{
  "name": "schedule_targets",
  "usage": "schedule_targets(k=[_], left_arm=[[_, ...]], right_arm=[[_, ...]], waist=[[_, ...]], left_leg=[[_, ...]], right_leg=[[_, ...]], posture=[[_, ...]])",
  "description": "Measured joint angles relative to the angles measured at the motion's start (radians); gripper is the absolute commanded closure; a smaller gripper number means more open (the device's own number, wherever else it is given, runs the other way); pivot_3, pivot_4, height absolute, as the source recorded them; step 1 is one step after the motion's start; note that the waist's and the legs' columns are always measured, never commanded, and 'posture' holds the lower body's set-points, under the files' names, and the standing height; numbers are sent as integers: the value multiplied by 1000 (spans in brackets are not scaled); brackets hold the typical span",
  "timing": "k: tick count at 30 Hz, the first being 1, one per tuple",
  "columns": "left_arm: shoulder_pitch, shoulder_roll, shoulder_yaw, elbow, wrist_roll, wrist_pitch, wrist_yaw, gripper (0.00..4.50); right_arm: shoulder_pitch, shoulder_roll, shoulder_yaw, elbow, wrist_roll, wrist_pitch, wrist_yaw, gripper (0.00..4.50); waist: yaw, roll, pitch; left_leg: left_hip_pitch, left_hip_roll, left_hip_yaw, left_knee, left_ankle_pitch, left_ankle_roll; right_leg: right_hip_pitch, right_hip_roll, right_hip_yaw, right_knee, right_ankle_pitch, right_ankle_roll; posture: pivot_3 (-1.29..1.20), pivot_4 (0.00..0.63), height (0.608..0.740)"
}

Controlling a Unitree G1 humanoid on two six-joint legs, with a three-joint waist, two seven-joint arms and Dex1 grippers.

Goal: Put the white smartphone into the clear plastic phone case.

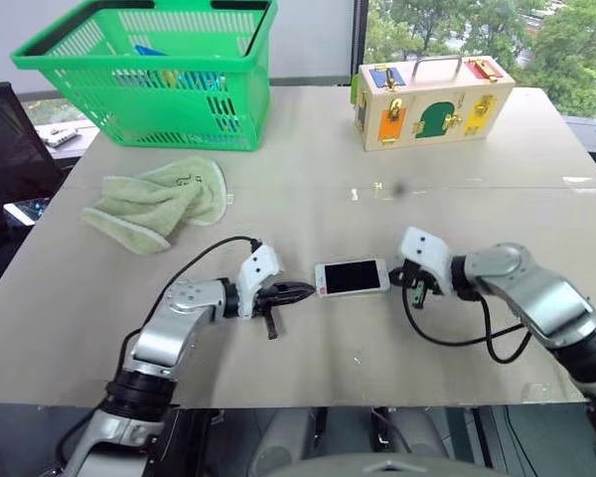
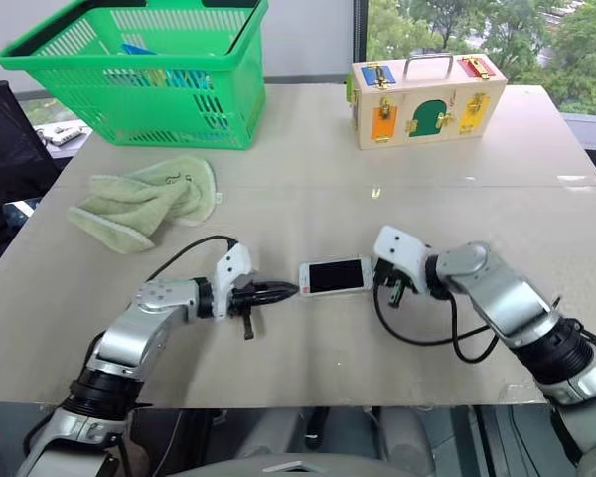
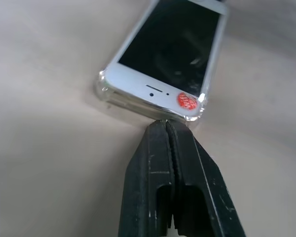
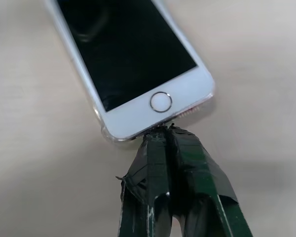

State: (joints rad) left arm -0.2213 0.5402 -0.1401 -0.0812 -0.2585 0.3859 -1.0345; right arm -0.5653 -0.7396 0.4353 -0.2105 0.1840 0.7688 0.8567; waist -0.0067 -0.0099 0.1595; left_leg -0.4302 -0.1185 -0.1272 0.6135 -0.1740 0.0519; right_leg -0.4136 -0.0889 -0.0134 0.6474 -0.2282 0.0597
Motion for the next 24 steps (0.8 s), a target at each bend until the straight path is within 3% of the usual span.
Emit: schedule_targets(k=[8,18,24], left_arm=[[-12,-46,-6,-4,2,29,74,4463],[-35,-11,7,77,-3,-54,55,4463],[-46,79,106,109,-104,-13,-39,4463]], right_arm=[[-57,-2,16,119,-73,-96,120,4500],[85,-3,-56,-58,-64,-16,74,4500],[212,-27,-257,-168,-10,68,6,4500]], waist=[[6,0,0],[-5,0,0],[-3,1,0]], left_leg=[[0,0,0,0,1,2],[0,0,-1,0,-1,-1],[-1,0,0,0,-1,-1]], right_leg=[[0,0,0,0,0,0],[0,0,0,0,0,0],[-1,0,0,1,0,0]], posture=[[0,150,740],[0,150,740],[0,150,740]])
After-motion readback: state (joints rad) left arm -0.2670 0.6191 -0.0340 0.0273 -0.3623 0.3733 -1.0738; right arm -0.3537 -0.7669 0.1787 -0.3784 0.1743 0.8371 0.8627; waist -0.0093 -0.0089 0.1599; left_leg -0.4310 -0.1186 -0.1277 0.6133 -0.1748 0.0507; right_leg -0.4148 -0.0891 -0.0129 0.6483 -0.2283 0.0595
